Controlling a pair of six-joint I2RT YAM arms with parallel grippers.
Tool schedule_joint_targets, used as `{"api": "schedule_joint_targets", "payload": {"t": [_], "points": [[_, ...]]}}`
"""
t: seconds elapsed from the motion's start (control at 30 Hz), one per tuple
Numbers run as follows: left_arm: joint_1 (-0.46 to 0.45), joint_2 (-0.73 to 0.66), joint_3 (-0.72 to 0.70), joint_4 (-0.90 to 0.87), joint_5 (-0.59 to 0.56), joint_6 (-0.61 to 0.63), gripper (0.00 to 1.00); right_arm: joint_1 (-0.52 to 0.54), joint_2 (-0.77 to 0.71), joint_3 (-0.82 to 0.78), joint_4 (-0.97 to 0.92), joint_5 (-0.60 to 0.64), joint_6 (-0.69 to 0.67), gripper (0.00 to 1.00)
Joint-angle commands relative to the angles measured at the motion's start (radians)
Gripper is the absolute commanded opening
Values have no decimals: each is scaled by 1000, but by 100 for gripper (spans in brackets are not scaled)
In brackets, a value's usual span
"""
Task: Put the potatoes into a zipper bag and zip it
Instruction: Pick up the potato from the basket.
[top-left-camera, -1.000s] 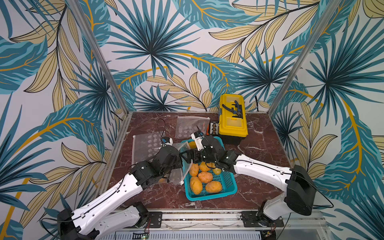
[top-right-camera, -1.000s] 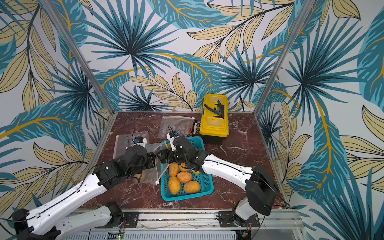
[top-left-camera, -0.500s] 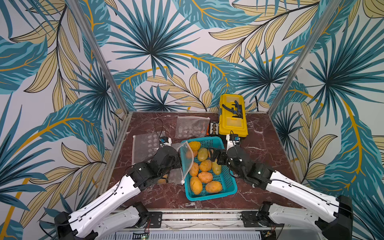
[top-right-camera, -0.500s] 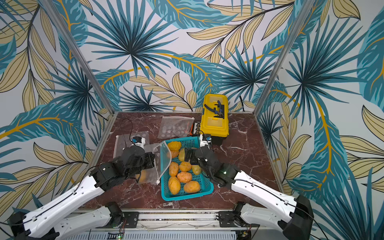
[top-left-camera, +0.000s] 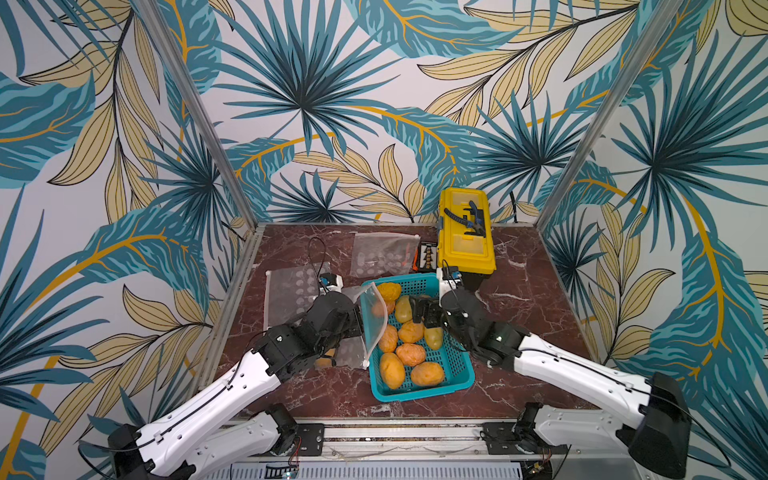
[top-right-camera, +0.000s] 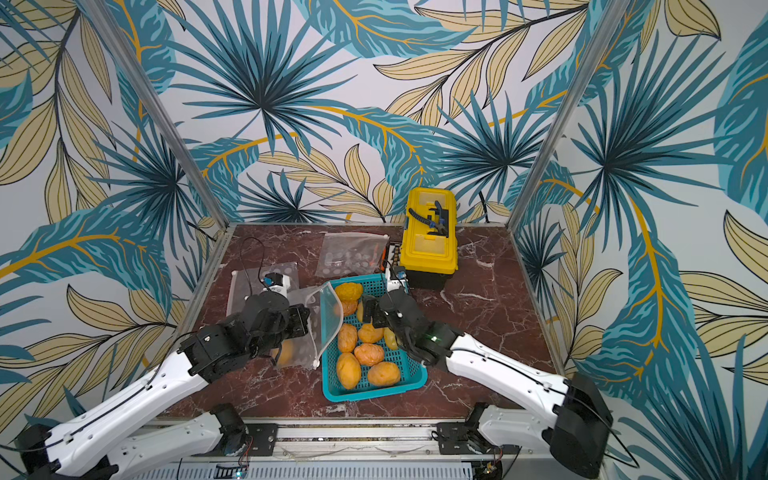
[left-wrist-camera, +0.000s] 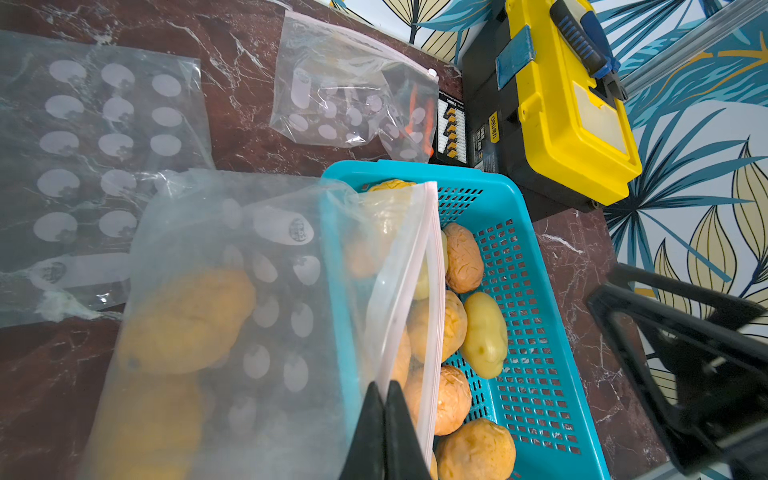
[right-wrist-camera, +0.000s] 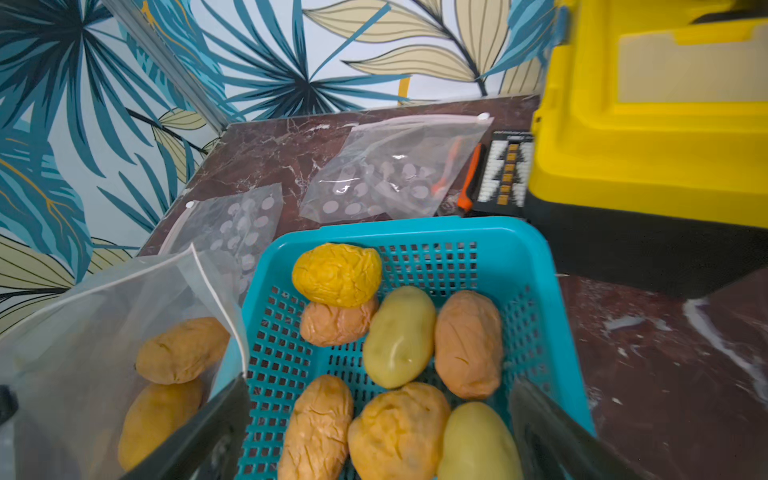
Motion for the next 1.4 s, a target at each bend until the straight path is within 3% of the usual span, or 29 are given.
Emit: {"api": "schedule_joint_targets", "payload": {"t": [0.0,0.17,0.43,0.63,1.03,1.37], "points": [[3,-33,1,21,-12,3,0,-36,148,102,-74,-147,-33,91],[3,-56,-9,20,-27,1,0,-128,285,147,1,-293,15,91],[4,-91,-27,20,-47,-5,0,-153,303,148,-150,-269,118,76],[3,-92,-27,21,-40,-8,0,-144,291,126,-181,-290,139,72],[3,-92,-25,20,-38,-4,0,-142,484,274,-280,-275,140,70],[3,-97,-26,20,-36,-4,0,-140,613,334,-290,-293,145,75]]}}
